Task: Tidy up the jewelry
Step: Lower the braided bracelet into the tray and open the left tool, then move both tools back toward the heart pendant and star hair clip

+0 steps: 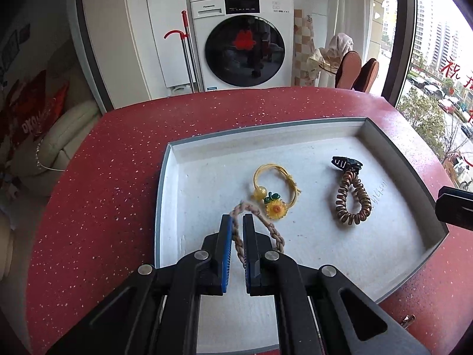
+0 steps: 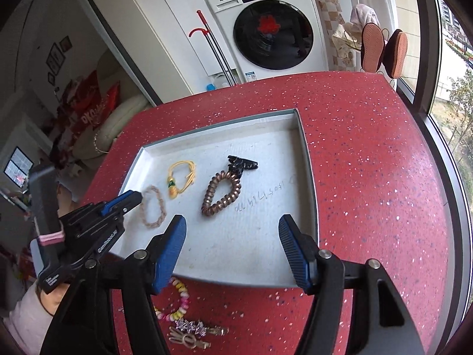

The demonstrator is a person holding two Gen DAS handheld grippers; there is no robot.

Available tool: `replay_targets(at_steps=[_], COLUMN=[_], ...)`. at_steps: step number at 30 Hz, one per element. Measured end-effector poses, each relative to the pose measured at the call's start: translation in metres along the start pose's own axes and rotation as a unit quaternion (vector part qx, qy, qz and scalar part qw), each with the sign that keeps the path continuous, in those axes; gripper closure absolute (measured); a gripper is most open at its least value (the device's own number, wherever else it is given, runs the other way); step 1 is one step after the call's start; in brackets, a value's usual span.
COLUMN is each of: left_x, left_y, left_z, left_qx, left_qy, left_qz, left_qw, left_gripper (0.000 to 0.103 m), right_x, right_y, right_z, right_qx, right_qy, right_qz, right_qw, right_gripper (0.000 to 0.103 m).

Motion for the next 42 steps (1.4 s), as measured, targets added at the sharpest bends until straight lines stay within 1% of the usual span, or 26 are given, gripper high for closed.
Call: replay_targets(at_steps=[3,5,9,10,11,12,13,14,15,16,18,19,20,22,24,27,31,34,37,40,42], left_x=[0.001,0.0,0.0,0.0,0.0,0.001,0.001,0.0,-0.001,-0.002,-0.006,-0.01,-0.014,-0.024,-0.036,-0.058,-0.088,-0.107,-0.12,-0.128,-0.131], left_y=[0.007,0.01,0.006,0.003,0.0,-0.005,-0.009,-0.013,-0.02,-0.023,-0.028,-0.03,-0.032,-0.037,-0.041,-0.048,-0.058,-0.064,-0.069,-0.074,-0.075], left_z=[0.003,0.005,0.007,0.007,0.007,0.008,0.009,0.011,0.014,0.016,0.016,0.017,0.017,0.02,0.021,0.024,0.021,0.013,0.005,-0.004,-0.008], left_qx=[0.001,-0.007,-0.012,-0.016,-0.018,-0.018,-0.017,-0.012,0.005,0.014,0.009,0.009,0.011,0.008,-0.005,-0.002,-0.024,-0.023,-0.031,-0.038,-0.042], left_qy=[-0.007,-0.018,-0.024,-0.026,-0.028,-0.029,-0.031,-0.035,-0.041,-0.039,-0.031,-0.029,-0.027,-0.028,-0.028,-0.029,-0.023,-0.003,0.019,0.039,0.045], left_qz=[0.01,0.017,0.011,0.007,0.003,-0.002,-0.006,-0.009,-0.024,-0.033,-0.039,-0.04,-0.042,-0.044,-0.041,-0.034,-0.02,-0.019,-0.02,-0.018,-0.017], left_qw=[0.9999,0.9997,0.9996,0.9995,0.9995,0.9994,0.9993,0.9993,0.9988,0.9986,0.9987,0.9987,0.9987,0.9986,0.9988,0.999,0.9993,0.9995,0.9991,0.9984,0.998], left_gripper=[0.078,0.078,0.078,0.078,0.078,0.075,0.031,0.0,0.0,0.0,0.0,0.0,0.0,0.0,0.0,0.0,0.0,0.0,0.0,0.0,0.0], right_x=[-0.004,-0.006,-0.012,-0.014,-0.016,-0.018,-0.02,-0.022,-0.024,-0.027,-0.033,-0.035,-0.038,-0.043,-0.052,-0.066,-0.086,-0.097,-0.103,-0.108,-0.11], right_y=[-0.005,-0.008,-0.014,-0.016,-0.017,-0.018,-0.02,-0.021,-0.023,-0.025,-0.027,-0.028,-0.031,-0.033,-0.034,-0.033,-0.03,-0.028,-0.025,-0.021,-0.018], right_z=[0.004,0.003,0.004,0.005,0.006,0.007,0.008,0.01,0.01,0.011,0.012,0.013,0.015,0.017,0.02,0.022,0.023,0.022,0.021,0.021,0.021], right_qx=[0.002,0.003,0.005,0.006,0.008,0.01,0.011,0.012,0.014,0.014,0.012,0.012,0.011,0.009,0.006,-0.002,-0.011,-0.023,-0.03,-0.041,-0.051], right_qy=[0.001,0.002,0.002,0.002,0.002,0.002,0.002,0.0,-0.001,-0.002,-0.006,-0.008,-0.012,-0.021,-0.032,-0.046,-0.062,-0.079,-0.102,-0.129,-0.154], right_qz=[-0.002,-0.002,-0.005,-0.006,-0.007,-0.008,-0.008,-0.009,-0.011,-0.013,-0.014,-0.014,-0.017,-0.012,0.0,0.01,0.028,0.037,0.047,0.056,0.057], right_qw=[1.0,1.0,1.0,1.0,1.0,1.0,1.0,1.0,1.0,1.0,1.0,1.0,1.0,1.0,0.999,0.999,0.998,0.996,0.993,0.989,0.985], right_gripper=[0.034,0.034,0.033,0.031,0.027,0.024,0.022,0.022,0.022,0.02,0.012,0.001,0.0,0.0,0.0,0.0,0.0,0.0,0.0,0.0,0.003])
Point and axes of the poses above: each gripper's, at about its wrist camera, not at the fingertips, and y roughly the way its jaws point, z to its left, x to its top, the point moved 4 cm from there along y, roughly the way its jaws point, and after that the axes turned 1 degree about y, right-handed, at the moved point
